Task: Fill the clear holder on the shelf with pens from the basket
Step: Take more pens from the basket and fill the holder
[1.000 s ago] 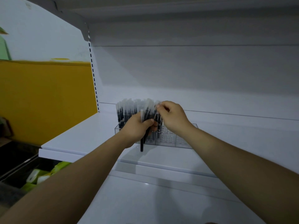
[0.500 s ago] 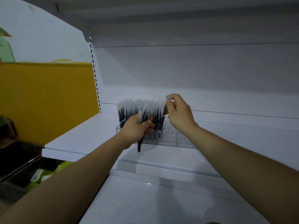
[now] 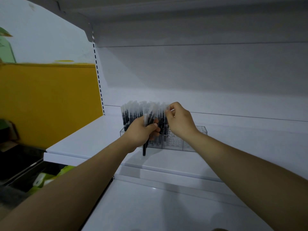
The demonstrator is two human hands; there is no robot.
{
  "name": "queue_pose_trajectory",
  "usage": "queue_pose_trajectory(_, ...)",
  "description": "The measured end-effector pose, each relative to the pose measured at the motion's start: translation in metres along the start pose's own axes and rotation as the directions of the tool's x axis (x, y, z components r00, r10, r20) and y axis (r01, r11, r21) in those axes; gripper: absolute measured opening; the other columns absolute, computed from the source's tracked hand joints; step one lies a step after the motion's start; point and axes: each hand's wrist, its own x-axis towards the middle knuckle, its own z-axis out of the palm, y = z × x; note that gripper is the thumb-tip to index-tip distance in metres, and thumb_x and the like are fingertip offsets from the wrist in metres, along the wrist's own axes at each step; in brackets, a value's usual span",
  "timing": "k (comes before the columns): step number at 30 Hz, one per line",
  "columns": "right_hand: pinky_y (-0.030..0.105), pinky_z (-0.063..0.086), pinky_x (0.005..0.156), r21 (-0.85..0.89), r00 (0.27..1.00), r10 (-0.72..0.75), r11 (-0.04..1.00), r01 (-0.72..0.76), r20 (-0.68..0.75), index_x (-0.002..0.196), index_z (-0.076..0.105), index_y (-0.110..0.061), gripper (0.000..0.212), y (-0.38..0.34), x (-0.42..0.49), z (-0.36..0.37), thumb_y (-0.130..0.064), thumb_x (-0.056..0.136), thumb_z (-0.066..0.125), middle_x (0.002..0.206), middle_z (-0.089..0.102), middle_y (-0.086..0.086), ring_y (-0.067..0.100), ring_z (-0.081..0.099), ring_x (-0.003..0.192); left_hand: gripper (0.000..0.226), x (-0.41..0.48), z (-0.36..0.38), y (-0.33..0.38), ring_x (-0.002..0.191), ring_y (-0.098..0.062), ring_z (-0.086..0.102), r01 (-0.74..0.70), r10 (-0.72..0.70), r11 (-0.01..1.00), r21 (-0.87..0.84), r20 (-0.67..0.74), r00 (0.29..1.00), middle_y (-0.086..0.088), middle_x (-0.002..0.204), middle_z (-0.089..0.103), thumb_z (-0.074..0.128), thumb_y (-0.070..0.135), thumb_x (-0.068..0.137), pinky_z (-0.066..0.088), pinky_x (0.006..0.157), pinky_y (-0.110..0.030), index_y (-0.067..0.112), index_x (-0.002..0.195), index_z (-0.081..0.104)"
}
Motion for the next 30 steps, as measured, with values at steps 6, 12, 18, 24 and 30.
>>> queue_pose_trajectory(6,0.028,0.044,0.071,-0.029,1.0,0.021,0.999,-0.021,0.0,0.104,0.058,-0.013,0.02,0.008,-0.007,0.001,-0.029,0.098,0.049,0.091,0.059,-0.001,0.018,0.057,0.085,0.012,-0.001,0.003,0.004,0.074,-0.014,0.067,0.003,-0.003,1.0,-0.01,0.006,1.0,-0.008,0.088,0.069,0.049,0.012,0.099,0.057,0.069,-0.027,0.013,0.101,0.06)
queue_pose_trajectory(12,0.008,0.036,0.071,0.133,0.999,-0.039,0.99,0.039,-0.001,0.107,0.068,-0.019,0.021,0.002,-0.009,-0.019,-0.029,0.095,0.054,0.103,0.059,-0.004,0.007,0.053,0.09,0.015,0.001,0.018,0.013,0.074,-0.016,0.066,-0.032,0.032,0.999,-0.001,0.078,0.996,-0.011,0.089,0.068,0.048,0.011,0.099,0.057,0.077,-0.037,0.006,0.106,0.061)
queue_pose_trajectory(18,0.015,0.039,0.071,0.182,1.0,-0.014,0.983,0.013,0.002,0.092,0.068,-0.016,0.015,0.007,-0.011,-0.03,-0.023,0.095,0.054,0.099,0.061,-0.001,0.011,0.055,0.089,0.021,0.002,0.033,0.016,0.078,-0.015,0.068,-0.045,0.044,0.999,0.004,0.112,0.993,-0.008,0.094,0.069,0.048,0.013,0.1,0.058,0.079,-0.034,0.007,0.116,0.059)
queue_pose_trajectory(24,0.021,0.045,0.078,0.293,0.994,-0.027,0.956,-0.005,0.103,0.101,0.07,-0.017,0.018,0.009,-0.013,-0.033,-0.025,0.096,0.055,0.104,0.066,0.0,0.012,0.06,0.095,0.02,0.002,0.036,0.016,0.08,-0.016,0.068,-0.045,0.046,0.999,-0.018,0.112,0.993,-0.007,0.093,0.069,0.047,0.013,0.1,0.057,0.082,-0.037,0.008,0.115,0.059)
queue_pose_trajectory(30,0.023,0.047,0.07,0.41,0.999,0.033,0.912,-0.028,-0.005,0.083,0.057,-0.022,0.015,0.007,0.0,-0.031,-0.022,0.097,0.052,0.087,0.063,-0.002,0.012,0.061,0.08,0.016,0.004,0.025,0.009,0.08,-0.016,0.069,-0.01,0.01,1.0,0.002,0.093,0.996,-0.007,0.094,0.07,0.047,0.013,0.1,0.058,0.074,-0.028,0.01,0.107,0.061)
